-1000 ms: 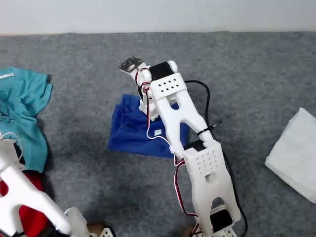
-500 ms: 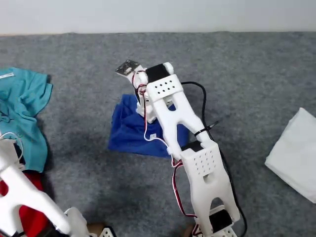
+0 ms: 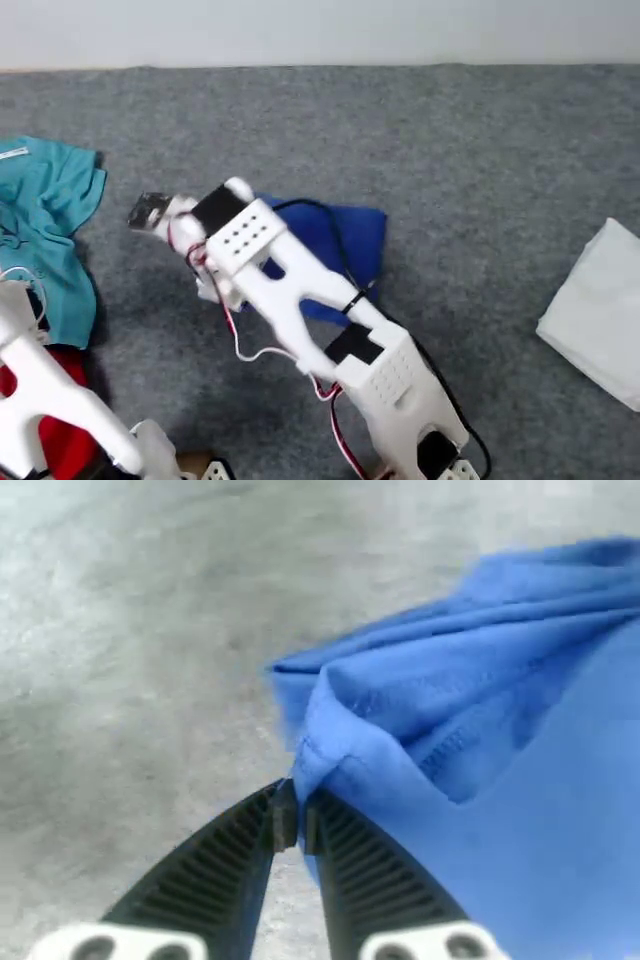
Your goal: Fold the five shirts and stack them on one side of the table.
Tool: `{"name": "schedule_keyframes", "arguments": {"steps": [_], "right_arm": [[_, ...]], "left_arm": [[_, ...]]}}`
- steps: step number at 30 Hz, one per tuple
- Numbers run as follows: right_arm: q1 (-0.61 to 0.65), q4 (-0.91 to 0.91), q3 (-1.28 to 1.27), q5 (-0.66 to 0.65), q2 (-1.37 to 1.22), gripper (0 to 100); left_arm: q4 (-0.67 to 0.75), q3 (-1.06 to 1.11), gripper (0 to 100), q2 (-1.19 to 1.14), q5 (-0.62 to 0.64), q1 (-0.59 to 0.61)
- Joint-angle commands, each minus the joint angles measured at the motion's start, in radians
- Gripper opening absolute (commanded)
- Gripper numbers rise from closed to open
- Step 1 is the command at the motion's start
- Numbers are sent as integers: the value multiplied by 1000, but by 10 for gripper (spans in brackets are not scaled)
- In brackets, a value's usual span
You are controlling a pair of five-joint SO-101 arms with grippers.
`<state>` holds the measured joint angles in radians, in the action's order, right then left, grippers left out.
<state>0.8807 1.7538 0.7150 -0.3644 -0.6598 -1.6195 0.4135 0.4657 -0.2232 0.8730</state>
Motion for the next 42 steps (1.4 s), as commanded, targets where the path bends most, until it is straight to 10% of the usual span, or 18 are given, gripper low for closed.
{"name": "schedule_keyframes", "arguments": {"steps": [1, 8, 23, 33, 42], "right_arm": [[33, 30, -9, -8, 45, 18], [1, 36, 11, -5, 67, 218], [-246, 38, 14, -9, 328, 218], [-430, 36, -201, -11, 337, 7], [-713, 38, -209, -5, 432, 13]], "left_arm": [[17, -33, 3, 29, 6, 8], [51, 31, 3, 29, 2, 9], [51, 41, 3, 29, 3, -94], [54, 4, 3, 21, 3, -583], [259, -22, 3, 17, 11, -928]]}}
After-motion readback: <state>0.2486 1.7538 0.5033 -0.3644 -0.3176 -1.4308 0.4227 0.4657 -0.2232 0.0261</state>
